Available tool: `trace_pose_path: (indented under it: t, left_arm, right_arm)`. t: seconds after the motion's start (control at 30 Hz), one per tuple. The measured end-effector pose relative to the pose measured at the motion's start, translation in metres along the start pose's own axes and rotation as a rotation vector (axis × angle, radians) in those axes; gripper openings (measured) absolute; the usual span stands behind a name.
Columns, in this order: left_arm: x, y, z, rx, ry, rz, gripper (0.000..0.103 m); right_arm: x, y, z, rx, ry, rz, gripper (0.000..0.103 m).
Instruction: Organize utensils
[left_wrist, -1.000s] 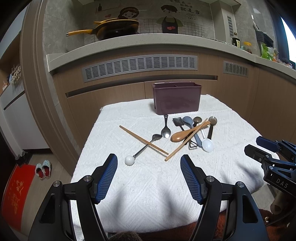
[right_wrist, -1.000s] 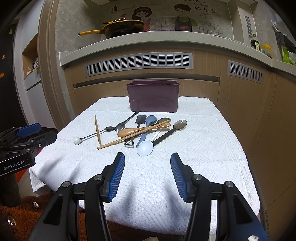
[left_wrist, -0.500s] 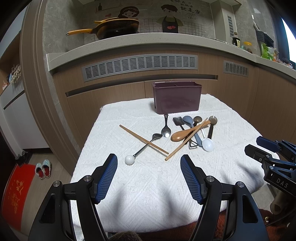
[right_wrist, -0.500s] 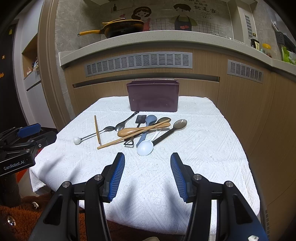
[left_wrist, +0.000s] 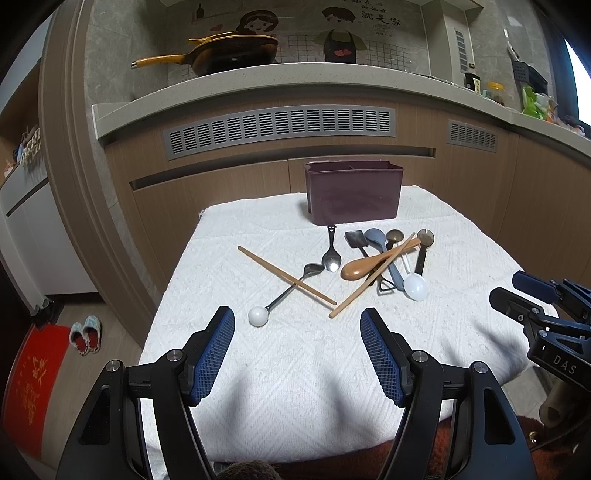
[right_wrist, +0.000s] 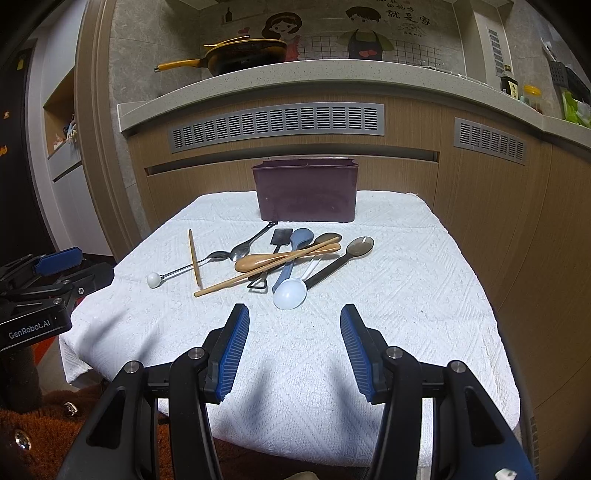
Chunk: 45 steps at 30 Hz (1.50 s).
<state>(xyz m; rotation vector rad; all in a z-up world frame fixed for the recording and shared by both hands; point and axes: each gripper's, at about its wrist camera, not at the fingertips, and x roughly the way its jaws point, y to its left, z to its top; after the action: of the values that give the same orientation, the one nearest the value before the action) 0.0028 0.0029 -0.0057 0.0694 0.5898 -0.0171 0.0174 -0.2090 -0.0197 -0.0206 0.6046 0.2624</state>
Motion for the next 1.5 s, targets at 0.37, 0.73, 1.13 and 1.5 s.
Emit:
trace_pose_path:
  t: [0.37,0.73,1.13,1.5]
  left_arm:
    - [0.001,0.000,-0.001,-0.001,0.002,-0.001,0.071]
    - [0.026,0.012,0.021,0.013,0.012,-0.020,0.071]
    - [0.137,0.041,0.069,-0.071,0.168,-0.128,0.071]
    - [0.226,-0.003,0.093,0.033,0.322,-0.328,0.058]
  right_arm:
    - [0.001,0.000,0.000,0.004,0.005,0.002,0.049]
    - [0.018,-0.005,0.014,-0.009,0.047,0.019,0.049]
    - [0.116,-0.031,0.079,-0.034,0.148,-0.018,0.045]
    - [0.198,-0.057,0.095,0.009,0.281,-0.056,0.041]
